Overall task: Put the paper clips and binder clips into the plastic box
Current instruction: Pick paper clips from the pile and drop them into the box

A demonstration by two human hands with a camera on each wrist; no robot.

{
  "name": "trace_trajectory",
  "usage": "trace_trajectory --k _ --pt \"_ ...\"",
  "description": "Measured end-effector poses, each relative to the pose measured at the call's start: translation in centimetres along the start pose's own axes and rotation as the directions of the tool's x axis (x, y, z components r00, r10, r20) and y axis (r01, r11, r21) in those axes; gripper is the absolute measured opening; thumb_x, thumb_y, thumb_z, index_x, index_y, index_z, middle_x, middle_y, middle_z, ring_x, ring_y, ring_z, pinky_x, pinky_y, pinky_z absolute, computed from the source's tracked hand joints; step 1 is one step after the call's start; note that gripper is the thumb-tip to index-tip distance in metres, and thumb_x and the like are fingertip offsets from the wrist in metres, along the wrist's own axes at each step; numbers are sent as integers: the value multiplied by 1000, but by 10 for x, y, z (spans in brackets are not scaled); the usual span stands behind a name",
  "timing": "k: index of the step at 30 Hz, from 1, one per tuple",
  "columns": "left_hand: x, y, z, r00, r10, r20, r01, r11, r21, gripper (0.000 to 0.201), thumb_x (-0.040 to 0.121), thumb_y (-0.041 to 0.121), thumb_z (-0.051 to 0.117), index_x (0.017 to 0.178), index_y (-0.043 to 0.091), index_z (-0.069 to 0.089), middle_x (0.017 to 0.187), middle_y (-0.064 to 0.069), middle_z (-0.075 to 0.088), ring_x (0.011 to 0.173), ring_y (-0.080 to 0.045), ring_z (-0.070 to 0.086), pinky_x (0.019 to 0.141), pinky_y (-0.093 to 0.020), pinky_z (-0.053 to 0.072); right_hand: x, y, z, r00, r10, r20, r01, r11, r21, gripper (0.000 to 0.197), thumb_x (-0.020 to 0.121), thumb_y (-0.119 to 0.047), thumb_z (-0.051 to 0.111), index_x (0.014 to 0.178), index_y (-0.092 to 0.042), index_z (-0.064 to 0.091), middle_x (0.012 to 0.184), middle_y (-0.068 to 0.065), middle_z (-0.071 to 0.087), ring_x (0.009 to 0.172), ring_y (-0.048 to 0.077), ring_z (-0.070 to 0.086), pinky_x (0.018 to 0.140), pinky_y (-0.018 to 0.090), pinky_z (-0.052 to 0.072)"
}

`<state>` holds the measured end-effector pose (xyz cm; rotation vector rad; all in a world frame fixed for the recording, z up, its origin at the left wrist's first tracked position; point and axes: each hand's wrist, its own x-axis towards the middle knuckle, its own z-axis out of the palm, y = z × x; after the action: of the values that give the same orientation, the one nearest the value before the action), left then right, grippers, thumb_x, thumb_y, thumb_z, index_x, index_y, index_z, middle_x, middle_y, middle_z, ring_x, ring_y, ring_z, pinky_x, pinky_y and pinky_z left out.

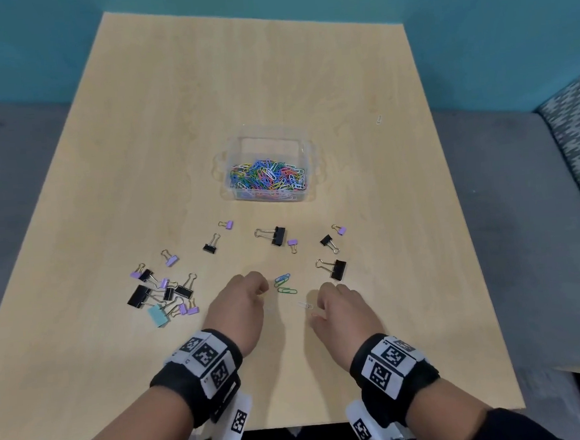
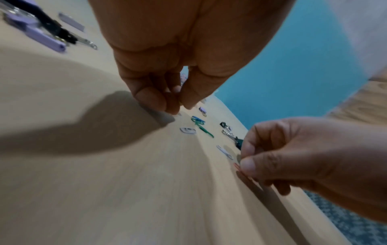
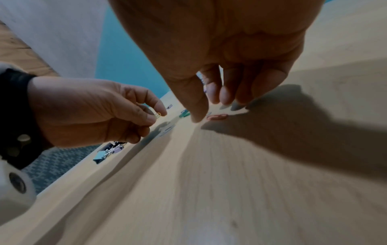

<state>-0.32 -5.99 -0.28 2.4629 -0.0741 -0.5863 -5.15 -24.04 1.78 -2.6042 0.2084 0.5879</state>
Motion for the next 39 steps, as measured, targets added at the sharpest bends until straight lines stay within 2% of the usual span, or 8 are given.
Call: trace_trajectory --k 8,11,15,22,26,32,36,39 --pt "-7 13 8 997 -34 70 25 991 130 10 89 20 54 99 20 51 92 2 58 80 -20 55 71 -31 45 9 -4 9 998 -55 32 55 998 -2 18 89 -12 49 103 -21 42 99 -1 48 95 22 40 70 33 36" --pt "-4 21 8 997 5 78 -20 980 200 5 91 17 52 91 17 47 91 -1 53 79 -22 53 72 -35 47 15 -6 6 996 -73 46 73 997 2 18 87 -8 47 98 -21 43 96 0 50 95 22 42 73 34 41" --pt "-3 22 9 994 34 102 -58 967 246 18 89 7 50 79 18 39 88 0 42 74 -20 46 63 -29 37 7 4 -1 999 3 39 -2 999 -38 8 86 -12 47 87 -18 43 94 1 48 89 22 43 72 34 43" --pt "-5 18 7 994 37 105 -58 977 203 6 89 18 55 89 16 49 92 0 45 80 -21 48 67 -31 40 10 1 13 990 -131 50 133 990 -43 14 87 -8 47 85 -21 45 90 -6 40 90 19 37 71 29 34" --pt "-7 17 10 990 82 113 -108 963 245 15 89 15 55 85 20 41 89 4 37 80 -18 39 66 -28 31 9 5 10 996 -86 5 86 996 -23 9 90 -20 52 94 -21 44 97 -3 43 95 20 39 70 31 33" --pt "-5 12 12 983 129 129 -160 950 266 19 89 11 52 81 21 39 87 4 36 82 -18 39 66 -28 33 19 -2 14 987 -158 36 160 986 -46 14 93 -14 45 83 -22 40 89 -6 40 91 19 37 72 30 34" --pt "5 14 6 983 135 121 -161 956 244 16 88 14 55 90 20 40 91 2 44 83 -19 43 67 -32 40 24 -4 12 988 -156 10 157 987 -35 12 91 -15 48 101 -21 44 97 -4 47 94 21 39 73 32 37" --pt "18 14 1 975 174 139 -201 954 222 35 87 17 56 118 26 41 102 1 49 89 -21 50 71 -37 47 32 -5 10 982 -190 16 191 981 -45 25 89 -14 50 112 -23 46 103 -1 51 98 23 40 77 34 40"
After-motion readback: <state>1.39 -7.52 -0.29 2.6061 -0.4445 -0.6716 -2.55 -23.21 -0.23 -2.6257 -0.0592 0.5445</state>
